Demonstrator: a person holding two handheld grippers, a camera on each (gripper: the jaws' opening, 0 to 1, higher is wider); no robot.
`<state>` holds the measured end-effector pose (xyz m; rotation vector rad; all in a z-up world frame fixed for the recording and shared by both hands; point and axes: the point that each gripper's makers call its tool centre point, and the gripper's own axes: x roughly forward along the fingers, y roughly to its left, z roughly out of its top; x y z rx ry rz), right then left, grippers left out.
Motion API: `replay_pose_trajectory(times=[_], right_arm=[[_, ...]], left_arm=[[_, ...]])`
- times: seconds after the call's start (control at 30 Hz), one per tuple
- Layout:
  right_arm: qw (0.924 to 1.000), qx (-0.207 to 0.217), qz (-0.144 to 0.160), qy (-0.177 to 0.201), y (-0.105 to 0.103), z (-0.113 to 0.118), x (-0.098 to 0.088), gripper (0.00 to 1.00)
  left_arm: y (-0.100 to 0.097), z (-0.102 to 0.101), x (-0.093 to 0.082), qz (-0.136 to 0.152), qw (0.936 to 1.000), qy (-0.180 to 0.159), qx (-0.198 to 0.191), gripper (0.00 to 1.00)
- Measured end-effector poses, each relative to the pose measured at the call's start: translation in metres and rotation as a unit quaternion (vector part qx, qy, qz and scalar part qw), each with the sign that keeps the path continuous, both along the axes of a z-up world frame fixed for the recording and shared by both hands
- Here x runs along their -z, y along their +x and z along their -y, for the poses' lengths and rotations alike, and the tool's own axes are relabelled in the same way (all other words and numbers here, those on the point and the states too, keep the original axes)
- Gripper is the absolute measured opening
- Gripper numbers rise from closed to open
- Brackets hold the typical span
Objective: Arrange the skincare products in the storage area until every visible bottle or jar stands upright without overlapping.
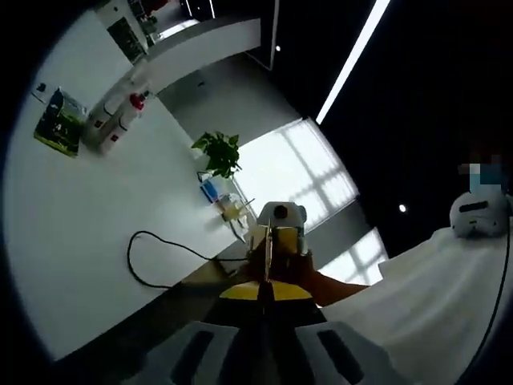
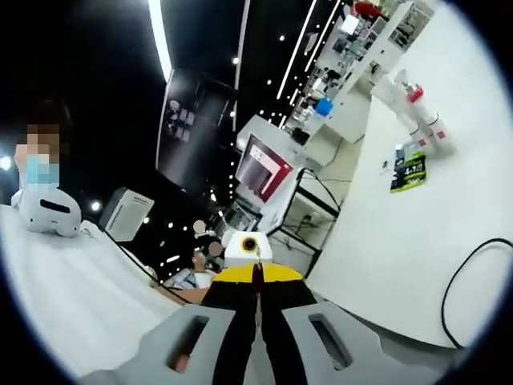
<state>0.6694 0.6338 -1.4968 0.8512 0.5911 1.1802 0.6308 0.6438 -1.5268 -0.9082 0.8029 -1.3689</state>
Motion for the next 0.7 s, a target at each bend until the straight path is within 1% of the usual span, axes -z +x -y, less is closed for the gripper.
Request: replay_pose_trajectory(times=[0.03, 0.13, 0.17, 0.2, 0.23, 0.3, 0.37, 0.43, 0.5, 0.53, 0.57, 0.6, 0.67, 0.7], right_arm=[[1.0, -0.001, 0.0, -0.001, 0.0, 0.0, 0.0, 0.0], [1.0, 0.007, -0.002, -0.002, 0.004, -0.001, -0.002, 0.0], [0.9999, 0.011, -0.001, -0.006, 0.006, -0.001, -0.001, 0.01], [0.9995, 0.019, 0.005, -0.023, 0.009, -0.001, 0.003, 0.02], [0.999, 0.021, 0.012, -0.038, 0.011, 0.0, 0.006, 0.02], [0.9982, 0.024, 0.018, -0.053, 0.012, 0.0, 0.008, 0.04], [0.9963, 0.029, 0.029, -0.076, 0.014, 0.003, 0.011, 0.04], [0.9937, 0.041, 0.039, -0.096, 0.018, 0.008, 0.015, 0.08], [0.9905, 0.068, 0.041, -0.113, 0.027, 0.014, 0.017, 0.14], [0.9864, 0.101, 0.042, -0.123, 0.037, 0.021, 0.017, 0.17], [0.9832, 0.123, 0.046, -0.127, 0.043, 0.026, 0.015, 0.19], [0.9817, 0.14, 0.046, -0.121, 0.048, 0.03, 0.011, 0.22], [0.9757, 0.183, 0.034, -0.116, 0.06, 0.043, 0.008, 0.27], [0.971, 0.204, 0.029, -0.122, 0.066, 0.05, 0.009, 0.33]], left_arm=[[0.0, 0.0, 0.0, 0.0, 1.0, 0.0, 0.001, 0.01], [0.004, -0.002, -0.001, -0.018, 0.9998, -0.008, -0.004, 0.0], [0.007, -0.002, 0.0, -0.021, 0.9997, -0.004, -0.008, 0.0], [0.007, -0.002, 0.0, -0.022, 0.9997, -0.002, -0.01, 0.0], [0.008, -0.002, 0.001, -0.029, 0.9995, 0.002, -0.01, 0.0], [0.012, -0.004, 0.003, -0.036, 0.9992, 0.005, -0.016, 0.0], [0.015, -0.007, 0.003, -0.048, 0.9987, 0.003, -0.02, 0.0], [0.019, -0.011, 0.004, -0.05, 0.9984, 0.007, -0.025, 0.0], [0.024, -0.015, 0.005, -0.051, 0.9982, 0.013, -0.028, 0.0], [0.029, -0.019, 0.006, -0.055, 0.9978, 0.016, -0.034, 0.0], [0.032, -0.021, 0.006, -0.058, 0.9976, 0.016, -0.035, 0.0], [0.034, -0.023, 0.006, -0.058, 0.9976, 0.017, -0.036, 0.0], [0.039, -0.027, 0.01, -0.058, 0.997, 0.028, -0.043, 0.0], [0.042, -0.03, 0.014, -0.061, 0.9963, 0.037, -0.047, 0.0]])
